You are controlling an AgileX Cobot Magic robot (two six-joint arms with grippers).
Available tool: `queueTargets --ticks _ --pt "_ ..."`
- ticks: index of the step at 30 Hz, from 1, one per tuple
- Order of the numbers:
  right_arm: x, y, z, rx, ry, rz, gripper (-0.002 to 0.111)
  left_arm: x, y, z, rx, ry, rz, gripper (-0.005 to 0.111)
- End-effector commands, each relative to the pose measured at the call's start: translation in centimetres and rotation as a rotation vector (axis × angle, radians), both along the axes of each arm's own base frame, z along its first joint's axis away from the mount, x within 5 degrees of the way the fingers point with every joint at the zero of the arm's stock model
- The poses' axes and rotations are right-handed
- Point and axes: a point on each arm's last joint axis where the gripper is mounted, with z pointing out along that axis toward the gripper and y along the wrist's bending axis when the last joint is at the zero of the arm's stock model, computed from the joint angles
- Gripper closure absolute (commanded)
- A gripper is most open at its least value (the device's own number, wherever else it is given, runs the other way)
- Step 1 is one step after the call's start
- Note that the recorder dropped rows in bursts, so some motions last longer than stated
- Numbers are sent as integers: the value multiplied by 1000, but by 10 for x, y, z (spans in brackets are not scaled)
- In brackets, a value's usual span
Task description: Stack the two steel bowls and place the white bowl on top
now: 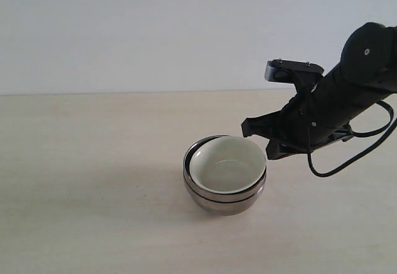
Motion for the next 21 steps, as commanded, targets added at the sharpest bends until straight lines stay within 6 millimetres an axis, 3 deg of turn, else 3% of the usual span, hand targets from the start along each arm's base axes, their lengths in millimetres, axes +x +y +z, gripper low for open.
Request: queueTargets --ticks 1,10,13,17,19,21 --pt "-1 -3 -3 -1 -26 -18 108 0 0 0 -16 -8 4 103" --pt "-6 -4 -7 5 10 -35 108 0 0 0 -16 -8 4 103" --pt "-18 -13 -18 11 -36 -86 108 0 0 0 -16 -8 4 103" --pt "-52 -28 -26 30 -56 -145 108 0 0 0 -16 -8 4 103" --pt "-74 -35 -16 75 -98 -184 108 0 0 0 -16 -8 4 103" --pt "-112 -42 0 145 -222 -199 108 0 0 0 -16 -8 4 103"
